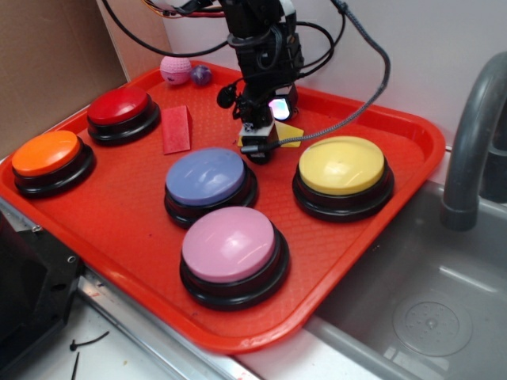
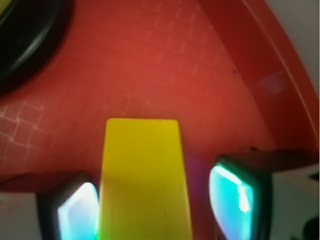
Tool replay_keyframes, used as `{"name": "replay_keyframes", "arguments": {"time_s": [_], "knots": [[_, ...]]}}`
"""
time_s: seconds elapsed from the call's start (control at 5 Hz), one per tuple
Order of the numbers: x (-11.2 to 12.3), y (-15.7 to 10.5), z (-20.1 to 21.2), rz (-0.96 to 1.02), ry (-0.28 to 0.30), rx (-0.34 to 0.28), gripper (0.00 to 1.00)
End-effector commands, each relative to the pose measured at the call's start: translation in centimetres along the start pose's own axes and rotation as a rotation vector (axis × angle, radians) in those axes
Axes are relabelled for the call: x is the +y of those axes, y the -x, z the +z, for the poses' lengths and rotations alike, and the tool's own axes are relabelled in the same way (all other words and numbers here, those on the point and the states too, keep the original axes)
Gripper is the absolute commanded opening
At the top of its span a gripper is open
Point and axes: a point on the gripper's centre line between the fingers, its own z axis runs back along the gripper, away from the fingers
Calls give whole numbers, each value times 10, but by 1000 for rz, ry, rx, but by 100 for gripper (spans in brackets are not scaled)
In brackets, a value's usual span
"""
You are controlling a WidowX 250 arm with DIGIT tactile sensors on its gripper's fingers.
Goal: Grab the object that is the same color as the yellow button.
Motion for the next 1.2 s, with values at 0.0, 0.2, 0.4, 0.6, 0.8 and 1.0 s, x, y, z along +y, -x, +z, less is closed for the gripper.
{"name": "replay_keyframes", "arguments": {"time_s": [0.0,0.2,0.4,0.6,0.8,1.0], "knots": [[-11,13,3,45,40,31,0],[-10,11,6,69,44,50,0],[-7,8,22,172,65,76,0],[-9,4,58,348,39,73,0],[-21,7,108,594,9,-5,0],[-27,12,143,791,-51,15,0]]}}
